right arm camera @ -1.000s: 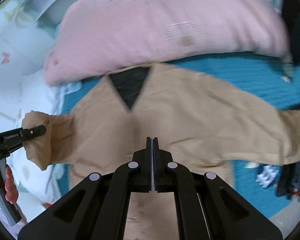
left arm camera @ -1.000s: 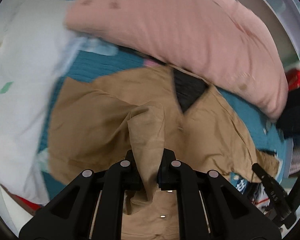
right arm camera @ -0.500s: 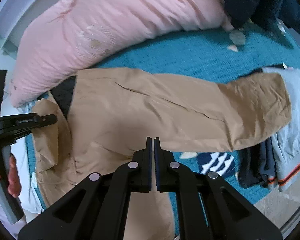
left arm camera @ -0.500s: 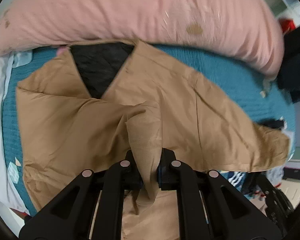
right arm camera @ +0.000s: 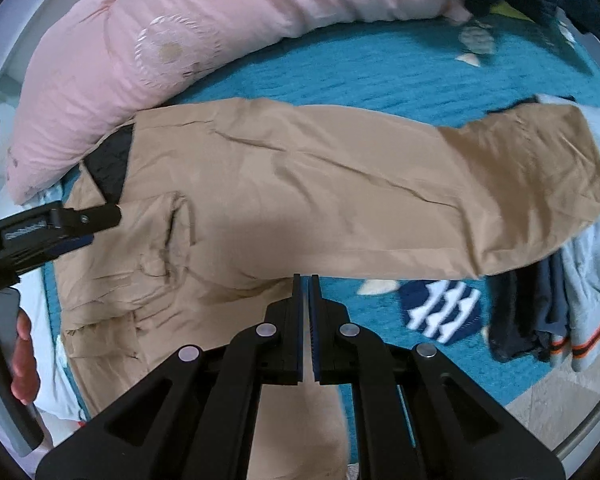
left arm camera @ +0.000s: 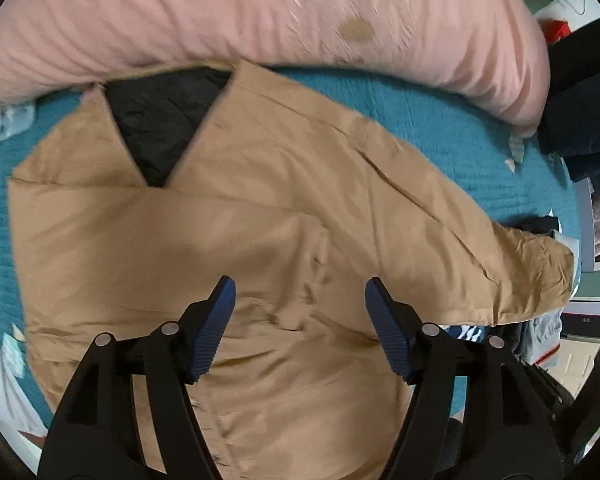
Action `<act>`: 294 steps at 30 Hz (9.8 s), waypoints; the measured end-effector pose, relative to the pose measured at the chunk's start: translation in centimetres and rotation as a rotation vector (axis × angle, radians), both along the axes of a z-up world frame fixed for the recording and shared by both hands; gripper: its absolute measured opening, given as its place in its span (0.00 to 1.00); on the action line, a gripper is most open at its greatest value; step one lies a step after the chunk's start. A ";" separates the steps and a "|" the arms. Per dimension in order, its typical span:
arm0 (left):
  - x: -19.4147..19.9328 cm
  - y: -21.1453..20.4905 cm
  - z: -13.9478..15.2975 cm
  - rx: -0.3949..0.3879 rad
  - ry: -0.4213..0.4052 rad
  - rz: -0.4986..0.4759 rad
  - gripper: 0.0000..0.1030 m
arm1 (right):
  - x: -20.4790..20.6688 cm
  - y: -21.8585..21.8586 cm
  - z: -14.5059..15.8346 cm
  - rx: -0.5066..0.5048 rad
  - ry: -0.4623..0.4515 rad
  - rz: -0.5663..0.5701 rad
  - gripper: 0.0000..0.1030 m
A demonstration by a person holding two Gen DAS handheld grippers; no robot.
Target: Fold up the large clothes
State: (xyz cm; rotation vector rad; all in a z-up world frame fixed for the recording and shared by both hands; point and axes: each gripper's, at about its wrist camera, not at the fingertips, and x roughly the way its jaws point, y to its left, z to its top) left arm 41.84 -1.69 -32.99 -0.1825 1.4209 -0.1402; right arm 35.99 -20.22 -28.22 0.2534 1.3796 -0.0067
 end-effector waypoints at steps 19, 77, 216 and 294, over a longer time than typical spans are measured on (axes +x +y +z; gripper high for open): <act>-1.7 20.4 -7.6 -0.271 0.164 0.269 0.08 | 7.9 22.4 -5.5 0.330 0.112 0.244 0.01; -6.0 5.7 1.0 0.118 0.022 0.114 0.80 | 0.1 -0.4 5.9 0.004 -0.162 -0.059 0.86; -4.3 14.2 -8.4 0.018 0.182 0.239 0.02 | 6.5 14.1 -9.4 0.056 0.131 0.101 0.00; 7.3 30.8 -5.1 -0.042 0.143 0.286 0.16 | 19.2 9.1 -7.0 -0.040 0.068 0.107 0.16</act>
